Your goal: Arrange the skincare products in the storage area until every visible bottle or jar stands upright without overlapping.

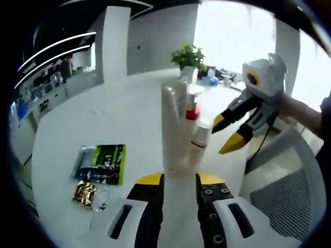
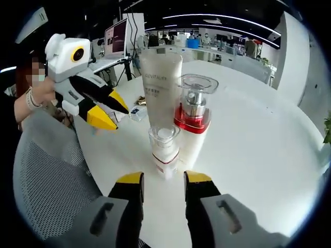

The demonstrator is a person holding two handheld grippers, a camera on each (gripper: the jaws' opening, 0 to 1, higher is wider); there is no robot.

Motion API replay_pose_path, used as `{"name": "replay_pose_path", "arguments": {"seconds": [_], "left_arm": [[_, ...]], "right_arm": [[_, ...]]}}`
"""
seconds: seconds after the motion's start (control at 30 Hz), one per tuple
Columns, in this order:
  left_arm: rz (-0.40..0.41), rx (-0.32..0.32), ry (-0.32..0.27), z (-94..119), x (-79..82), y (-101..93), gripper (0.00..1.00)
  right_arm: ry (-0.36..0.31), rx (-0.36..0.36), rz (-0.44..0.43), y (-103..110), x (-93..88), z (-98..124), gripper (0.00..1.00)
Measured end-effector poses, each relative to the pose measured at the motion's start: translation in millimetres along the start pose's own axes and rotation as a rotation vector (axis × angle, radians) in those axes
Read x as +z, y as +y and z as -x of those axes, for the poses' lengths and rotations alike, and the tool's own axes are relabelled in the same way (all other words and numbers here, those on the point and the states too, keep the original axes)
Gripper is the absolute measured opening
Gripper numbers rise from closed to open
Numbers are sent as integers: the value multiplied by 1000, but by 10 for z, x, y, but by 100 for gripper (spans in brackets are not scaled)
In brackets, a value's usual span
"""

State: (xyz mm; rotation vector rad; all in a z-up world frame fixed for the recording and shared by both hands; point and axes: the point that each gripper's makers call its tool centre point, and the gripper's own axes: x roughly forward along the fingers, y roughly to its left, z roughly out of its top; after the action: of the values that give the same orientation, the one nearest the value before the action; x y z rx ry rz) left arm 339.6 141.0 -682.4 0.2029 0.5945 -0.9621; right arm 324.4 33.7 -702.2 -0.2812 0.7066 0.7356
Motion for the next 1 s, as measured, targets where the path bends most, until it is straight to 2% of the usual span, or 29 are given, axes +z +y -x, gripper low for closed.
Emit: {"name": "replay_pose_path", "arguments": {"seconds": [0.4, 0.7, 0.93, 1.0], "left_arm": [[36, 102, 6, 278, -30, 201, 39], [41, 196, 16, 488, -20, 361, 55], [61, 226, 24, 591, -14, 377, 75], [44, 227, 37, 605, -30, 368, 76]], "right_arm": [[-20, -27, 4, 25, 138, 154, 53], [-28, -45, 13, 40, 200, 233, 62], [-42, -52, 31, 72, 266, 276, 71], [-53, -49, 35, 82, 295, 277, 74]]}}
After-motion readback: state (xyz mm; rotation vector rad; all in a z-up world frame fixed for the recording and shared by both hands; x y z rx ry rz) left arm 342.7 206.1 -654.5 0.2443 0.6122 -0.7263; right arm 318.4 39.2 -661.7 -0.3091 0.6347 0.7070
